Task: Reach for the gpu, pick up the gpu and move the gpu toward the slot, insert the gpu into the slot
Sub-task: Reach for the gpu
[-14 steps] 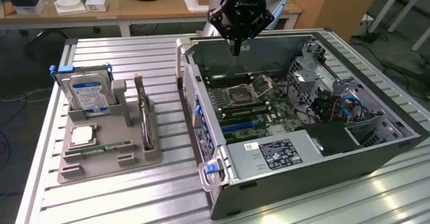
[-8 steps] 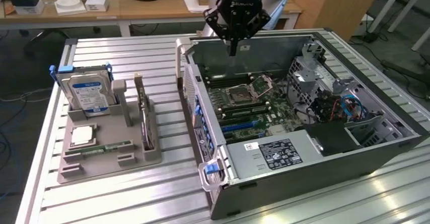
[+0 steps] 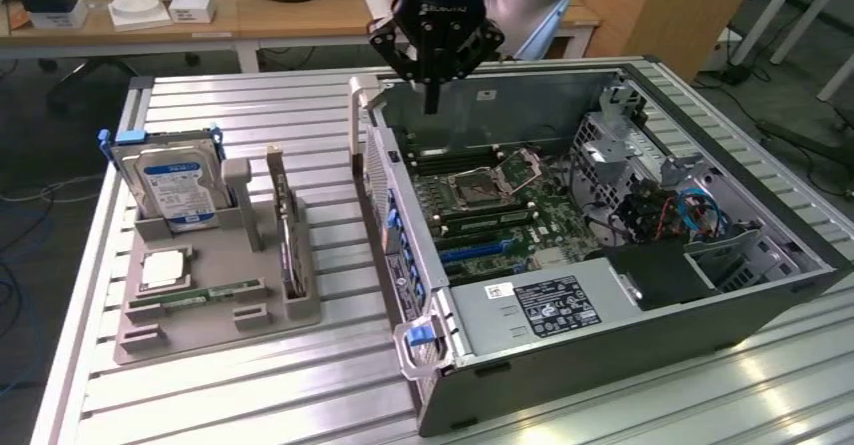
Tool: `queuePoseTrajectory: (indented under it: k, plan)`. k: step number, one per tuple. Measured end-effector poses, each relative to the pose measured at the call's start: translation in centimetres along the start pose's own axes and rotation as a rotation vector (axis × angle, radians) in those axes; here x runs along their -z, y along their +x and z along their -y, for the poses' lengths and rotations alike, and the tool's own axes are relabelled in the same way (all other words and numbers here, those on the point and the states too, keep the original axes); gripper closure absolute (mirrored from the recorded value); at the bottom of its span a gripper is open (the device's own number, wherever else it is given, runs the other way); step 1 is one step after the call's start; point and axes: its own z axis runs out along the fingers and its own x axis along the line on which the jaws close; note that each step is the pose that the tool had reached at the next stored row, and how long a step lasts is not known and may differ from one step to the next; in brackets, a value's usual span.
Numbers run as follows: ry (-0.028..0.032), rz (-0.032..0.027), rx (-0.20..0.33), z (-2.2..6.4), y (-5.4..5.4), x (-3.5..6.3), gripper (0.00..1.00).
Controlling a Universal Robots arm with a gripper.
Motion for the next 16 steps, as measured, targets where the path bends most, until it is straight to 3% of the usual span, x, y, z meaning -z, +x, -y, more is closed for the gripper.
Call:
queuePoseTrajectory:
  k: [16]
  plan:
    - [0.0, 0.0, 0.0, 0.47, 6.3, 0.1, 0.9]
